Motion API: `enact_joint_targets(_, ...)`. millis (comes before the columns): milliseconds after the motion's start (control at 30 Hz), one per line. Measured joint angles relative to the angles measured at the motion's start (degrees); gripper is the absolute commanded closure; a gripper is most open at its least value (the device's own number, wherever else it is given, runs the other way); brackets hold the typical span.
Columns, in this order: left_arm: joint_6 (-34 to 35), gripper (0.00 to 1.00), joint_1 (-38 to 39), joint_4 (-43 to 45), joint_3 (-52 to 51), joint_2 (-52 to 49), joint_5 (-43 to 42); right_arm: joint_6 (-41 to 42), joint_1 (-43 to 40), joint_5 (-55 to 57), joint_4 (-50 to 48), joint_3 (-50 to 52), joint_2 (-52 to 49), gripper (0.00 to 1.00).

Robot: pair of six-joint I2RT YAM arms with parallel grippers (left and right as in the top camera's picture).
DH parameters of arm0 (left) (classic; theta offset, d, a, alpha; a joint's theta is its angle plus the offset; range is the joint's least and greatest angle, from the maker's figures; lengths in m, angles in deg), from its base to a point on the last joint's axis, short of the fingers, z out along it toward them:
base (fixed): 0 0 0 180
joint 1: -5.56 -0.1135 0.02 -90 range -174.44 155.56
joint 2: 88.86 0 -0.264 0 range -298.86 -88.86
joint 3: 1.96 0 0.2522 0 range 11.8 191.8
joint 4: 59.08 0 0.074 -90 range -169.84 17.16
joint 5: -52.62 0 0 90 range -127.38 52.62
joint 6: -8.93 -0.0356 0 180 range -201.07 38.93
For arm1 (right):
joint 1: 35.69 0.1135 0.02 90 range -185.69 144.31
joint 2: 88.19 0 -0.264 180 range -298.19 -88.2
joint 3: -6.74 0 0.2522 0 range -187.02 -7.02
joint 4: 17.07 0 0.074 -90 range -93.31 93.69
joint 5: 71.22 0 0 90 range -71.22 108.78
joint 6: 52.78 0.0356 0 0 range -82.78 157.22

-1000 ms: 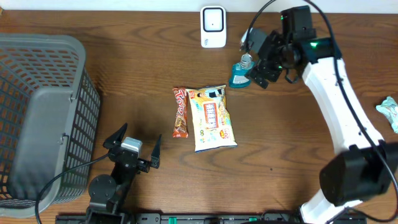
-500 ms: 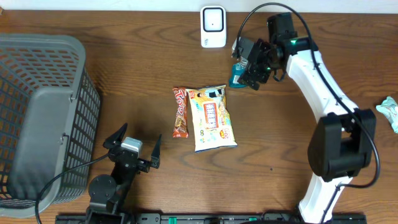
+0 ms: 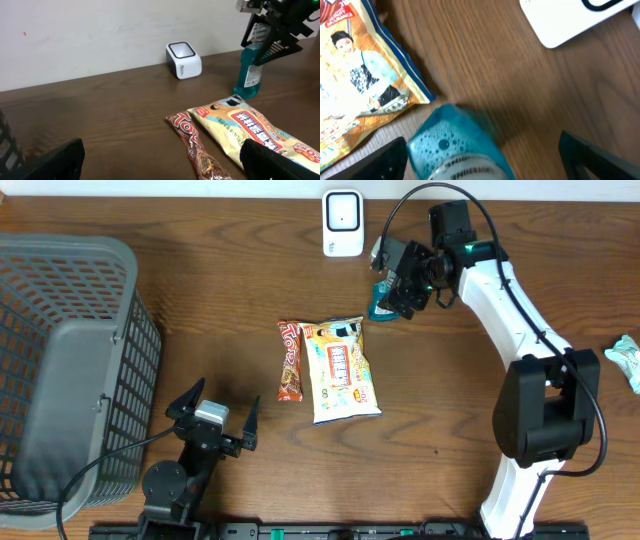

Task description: Scan the item barcode

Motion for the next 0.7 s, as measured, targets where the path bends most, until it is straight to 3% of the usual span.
enact_joint_targets(200,0.0,0.01,0.0,0.0,0.0,0.0,0.0,0.0,0.0,-0.8,-0.9,0.0,-0.7,0.01)
enact_joint_targets(467,0.0,0.01,0.0,0.0,0.0,0.0,0.0,-0.2,0.0,-1.8,-1.9,-0.4,-1.4,0.01)
enact_joint_targets(700,0.0,0.01,0.0,0.0,0.0,0.0,0.0,-0.5,0.0,-2.4,-1.8,-1.0,-3.2,0.41)
